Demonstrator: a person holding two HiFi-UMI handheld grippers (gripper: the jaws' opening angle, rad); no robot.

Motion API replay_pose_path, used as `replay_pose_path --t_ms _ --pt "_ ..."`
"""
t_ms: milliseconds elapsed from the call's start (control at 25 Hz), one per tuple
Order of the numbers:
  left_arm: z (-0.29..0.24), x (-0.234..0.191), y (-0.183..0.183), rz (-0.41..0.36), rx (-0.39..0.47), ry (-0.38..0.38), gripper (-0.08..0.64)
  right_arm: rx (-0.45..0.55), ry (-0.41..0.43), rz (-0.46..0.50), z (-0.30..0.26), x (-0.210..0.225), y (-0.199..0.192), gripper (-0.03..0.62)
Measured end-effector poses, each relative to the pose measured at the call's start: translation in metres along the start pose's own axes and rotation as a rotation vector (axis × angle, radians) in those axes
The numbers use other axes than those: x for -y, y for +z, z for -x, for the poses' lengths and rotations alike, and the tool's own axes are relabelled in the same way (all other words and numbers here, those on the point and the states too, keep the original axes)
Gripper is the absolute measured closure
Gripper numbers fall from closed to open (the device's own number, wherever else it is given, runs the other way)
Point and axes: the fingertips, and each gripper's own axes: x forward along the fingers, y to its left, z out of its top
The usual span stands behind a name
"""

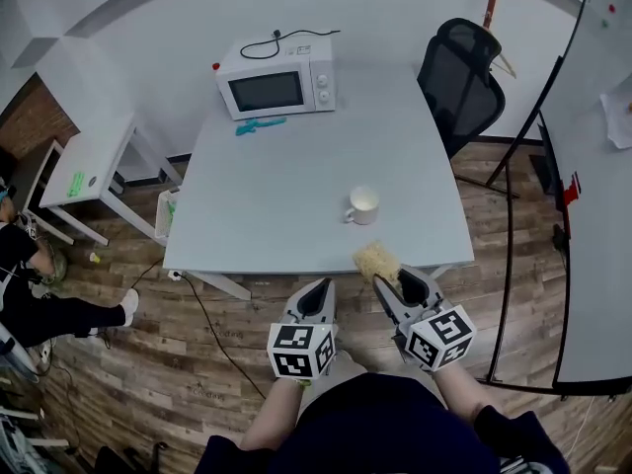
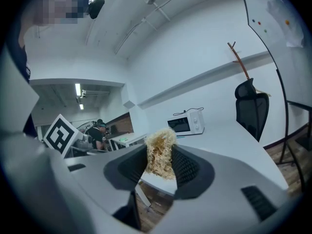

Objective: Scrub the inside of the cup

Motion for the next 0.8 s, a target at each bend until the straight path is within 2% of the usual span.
replay_pose_path --t_ms 400,800 --pt "-0.029 -0.029 0.010 -0.024 -0.033 -0.063 0.541 0.020 -0.128 -0.017 -0.020 0.026 0.007 0.434" --pt "-0.059 -0.047 0.005 -0.022 -0.071 -0.080 0.541 0.001 -0.222 -0.027 -0.021 0.058 0.011 0.434"
